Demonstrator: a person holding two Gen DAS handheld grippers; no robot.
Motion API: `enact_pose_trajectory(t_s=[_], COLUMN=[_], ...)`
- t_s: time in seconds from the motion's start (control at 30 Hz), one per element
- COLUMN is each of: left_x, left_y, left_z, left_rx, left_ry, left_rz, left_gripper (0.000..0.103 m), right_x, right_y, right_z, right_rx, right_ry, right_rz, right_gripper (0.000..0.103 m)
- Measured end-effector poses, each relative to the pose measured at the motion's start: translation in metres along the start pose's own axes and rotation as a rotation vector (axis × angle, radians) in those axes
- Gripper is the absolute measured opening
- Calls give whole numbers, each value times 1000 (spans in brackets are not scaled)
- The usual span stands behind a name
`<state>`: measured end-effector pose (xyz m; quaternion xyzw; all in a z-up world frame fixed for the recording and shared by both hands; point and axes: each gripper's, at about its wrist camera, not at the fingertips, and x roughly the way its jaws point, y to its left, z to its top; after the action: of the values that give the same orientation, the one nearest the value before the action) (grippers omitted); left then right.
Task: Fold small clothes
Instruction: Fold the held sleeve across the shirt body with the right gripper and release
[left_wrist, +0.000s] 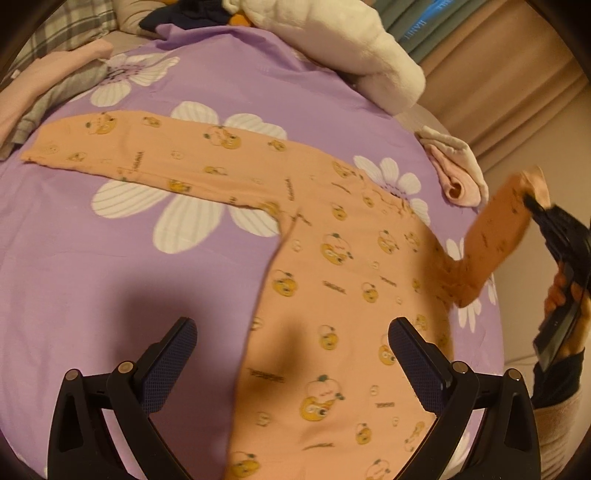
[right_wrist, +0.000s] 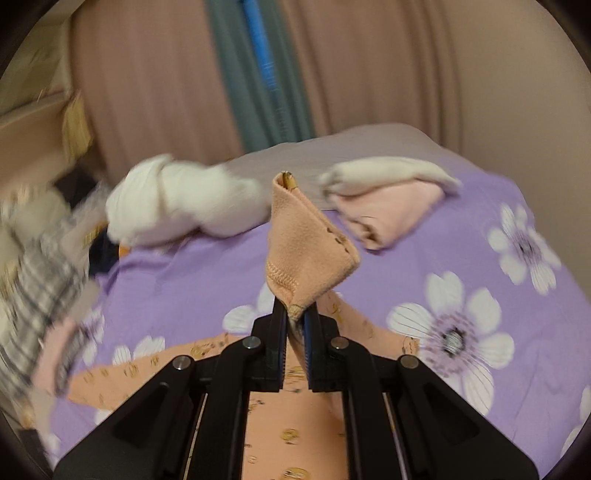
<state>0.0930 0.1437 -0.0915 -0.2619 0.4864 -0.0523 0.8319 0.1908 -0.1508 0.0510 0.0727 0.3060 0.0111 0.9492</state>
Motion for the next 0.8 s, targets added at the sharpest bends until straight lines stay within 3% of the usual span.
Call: enact_pose_trajectory(t_s=[0.27,0.37,0.5,0.6,0.7,0.8], left_x=[-3,-2,1,4,10,21], left_y=[30,37,40,35,21,3], left_z=[8,11,17,24,32,43], left_rx=[-62,-74,-89,-94,-80,-70], left_ry=[-17,-22,-19,-22,-20,-11], left_rz=[27,45,44,14,-27,-108], left_gripper=[102,102,102,102,102,102], right_x=[70,105,127,117,90,63], right_y=[123,152,170,165,135,88], right_z=[-75,-125,-174,-179,-157,-131], right_rx=[-308,-459,-621,-610,-512,-376], right_ry=[102,217,328,356,341,300], right_rz=[-30,-41,-29,89,228,350], right_gripper=[10,11,33,44,61,65])
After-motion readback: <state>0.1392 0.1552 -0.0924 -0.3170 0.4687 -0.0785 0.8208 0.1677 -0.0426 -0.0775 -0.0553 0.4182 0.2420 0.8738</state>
